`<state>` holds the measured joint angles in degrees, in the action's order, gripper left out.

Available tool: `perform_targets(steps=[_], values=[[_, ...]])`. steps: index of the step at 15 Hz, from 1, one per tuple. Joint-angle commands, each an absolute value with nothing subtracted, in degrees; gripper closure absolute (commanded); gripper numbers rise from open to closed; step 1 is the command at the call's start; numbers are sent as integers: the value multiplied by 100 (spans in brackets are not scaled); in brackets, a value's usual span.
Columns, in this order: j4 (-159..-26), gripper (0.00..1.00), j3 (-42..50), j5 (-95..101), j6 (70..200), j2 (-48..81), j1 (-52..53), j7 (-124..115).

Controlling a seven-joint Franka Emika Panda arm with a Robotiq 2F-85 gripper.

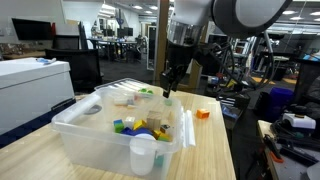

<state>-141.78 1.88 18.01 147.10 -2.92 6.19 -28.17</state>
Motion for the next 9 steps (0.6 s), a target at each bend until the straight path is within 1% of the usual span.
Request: perform_targets(steps=[1,4,9], values=[[-14591,72,-2,1278,14944,-1078,434,-2212],[-14430,72,59,1291,14911,-879,123,-2233],[-14172,72,478,1372,14854,-271,-631,-2264]])
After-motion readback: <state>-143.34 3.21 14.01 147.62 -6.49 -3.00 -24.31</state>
